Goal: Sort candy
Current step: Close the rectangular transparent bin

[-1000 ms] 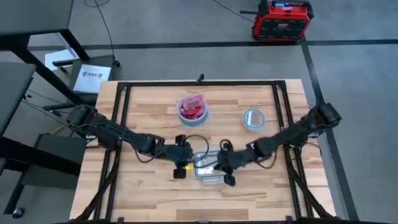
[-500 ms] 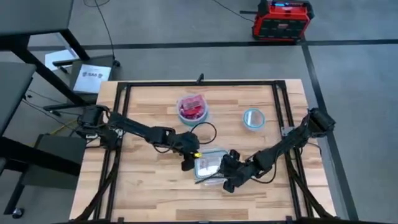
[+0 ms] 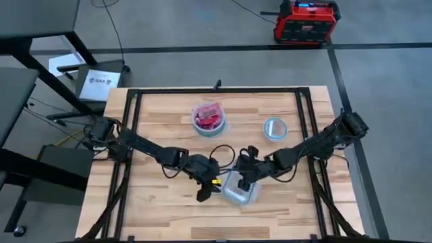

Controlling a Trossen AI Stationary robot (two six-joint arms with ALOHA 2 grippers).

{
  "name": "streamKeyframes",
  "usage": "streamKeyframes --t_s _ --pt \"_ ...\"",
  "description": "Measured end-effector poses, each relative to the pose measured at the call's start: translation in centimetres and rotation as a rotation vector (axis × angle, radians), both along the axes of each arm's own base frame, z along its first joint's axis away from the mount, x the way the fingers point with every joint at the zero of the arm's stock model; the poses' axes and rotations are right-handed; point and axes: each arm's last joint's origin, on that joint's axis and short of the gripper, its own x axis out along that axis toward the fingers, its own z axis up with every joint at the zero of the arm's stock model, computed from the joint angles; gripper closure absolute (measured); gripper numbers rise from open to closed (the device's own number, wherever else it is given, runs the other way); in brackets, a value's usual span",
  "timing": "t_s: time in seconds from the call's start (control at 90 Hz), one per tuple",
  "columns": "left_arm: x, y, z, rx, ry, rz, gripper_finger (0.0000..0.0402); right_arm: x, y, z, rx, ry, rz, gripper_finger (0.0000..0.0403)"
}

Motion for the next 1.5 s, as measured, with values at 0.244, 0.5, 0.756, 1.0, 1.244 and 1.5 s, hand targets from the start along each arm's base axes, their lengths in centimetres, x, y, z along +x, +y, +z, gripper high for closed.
streamKeyframes --t_s 0.244,0.5,0.756,1.0,1.244,1.5 --pt "0.0 1.7 -0.5 0.148 0.053 0.037 0.0289 -1.6 3.6 0.1 0.052 -0.024 0.053 0.0403" --pt "0.4 2.2 -0.1 0.266 -0.046 0.005 0.0289 -2.7 3.3 -1.7 -0.065 -0.012 0.098 0.0403" --pt "0.5 2.2 -0.1 0.271 -0.051 0.008 0.0289 -3.6 -0.5 -5.2 0.114 -0.233 0.317 0.0403" --pt "0.3 2.1 -1.2 0.241 -0.068 0.044 0.0289 -4.5 -1.1 -6.1 0.061 -0.244 0.411 0.0403" --pt "1.1 -0.9 -3.7 0.185 -0.039 0.007 0.0289 -4.4 -1.2 -6.2 0.023 -0.251 0.479 0.0403" --pt "2.2 -1.3 -4.0 0.205 -0.023 0.058 0.0289 -3.8 -0.9 -7.0 -0.001 -0.262 0.506 0.0403"
